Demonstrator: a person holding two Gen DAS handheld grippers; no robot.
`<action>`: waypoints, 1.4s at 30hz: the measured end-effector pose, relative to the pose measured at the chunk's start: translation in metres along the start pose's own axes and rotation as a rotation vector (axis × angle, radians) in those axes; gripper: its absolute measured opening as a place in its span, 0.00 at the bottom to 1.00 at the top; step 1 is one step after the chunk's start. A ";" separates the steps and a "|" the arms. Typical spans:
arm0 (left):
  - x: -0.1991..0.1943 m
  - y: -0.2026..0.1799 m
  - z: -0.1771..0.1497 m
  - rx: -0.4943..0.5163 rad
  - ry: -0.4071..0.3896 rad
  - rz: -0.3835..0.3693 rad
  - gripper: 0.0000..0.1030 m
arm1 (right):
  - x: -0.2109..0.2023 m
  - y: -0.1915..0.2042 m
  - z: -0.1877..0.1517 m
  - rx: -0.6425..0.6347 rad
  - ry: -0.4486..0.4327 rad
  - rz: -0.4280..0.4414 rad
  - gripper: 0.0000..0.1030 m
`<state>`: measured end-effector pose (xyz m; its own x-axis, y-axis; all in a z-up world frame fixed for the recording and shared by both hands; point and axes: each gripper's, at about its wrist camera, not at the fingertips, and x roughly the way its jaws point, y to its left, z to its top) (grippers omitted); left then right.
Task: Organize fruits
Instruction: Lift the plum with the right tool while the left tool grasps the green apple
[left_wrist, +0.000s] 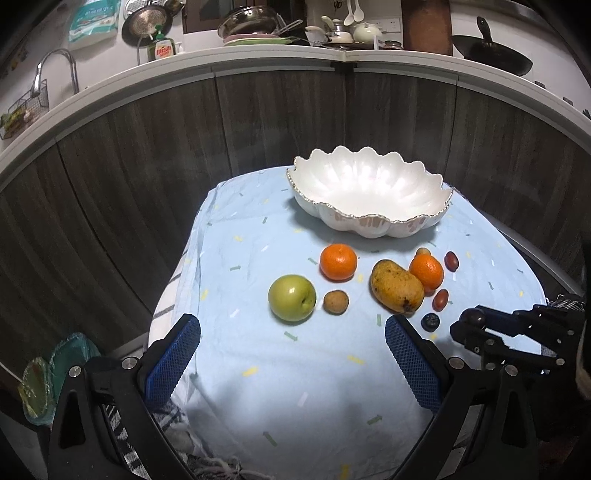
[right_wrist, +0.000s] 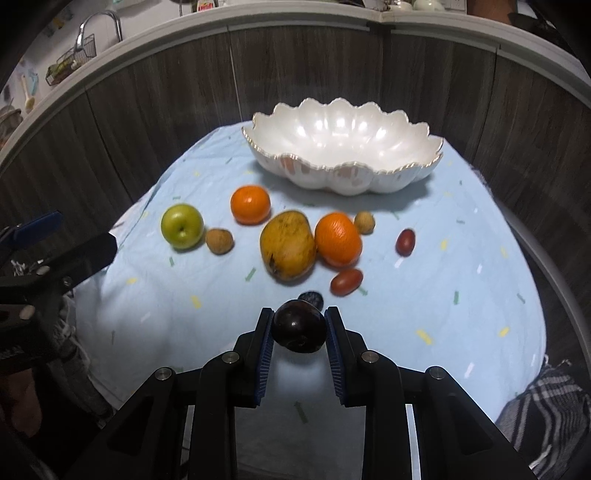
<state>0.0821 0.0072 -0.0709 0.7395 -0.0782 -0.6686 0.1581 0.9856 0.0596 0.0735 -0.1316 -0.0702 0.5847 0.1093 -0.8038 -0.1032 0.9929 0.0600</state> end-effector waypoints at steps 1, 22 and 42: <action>0.002 0.000 0.002 0.003 0.001 -0.002 0.99 | -0.001 0.000 0.002 0.003 -0.006 -0.002 0.28; 0.075 0.015 0.013 0.036 0.120 -0.018 0.80 | 0.019 0.001 0.056 0.042 -0.110 -0.004 0.28; 0.126 0.012 0.017 0.009 0.200 -0.050 0.59 | 0.048 -0.002 0.061 0.061 -0.077 0.003 0.28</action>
<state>0.1881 0.0069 -0.1419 0.5865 -0.0944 -0.8044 0.1976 0.9798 0.0290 0.1509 -0.1258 -0.0732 0.6451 0.1135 -0.7556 -0.0571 0.9933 0.1005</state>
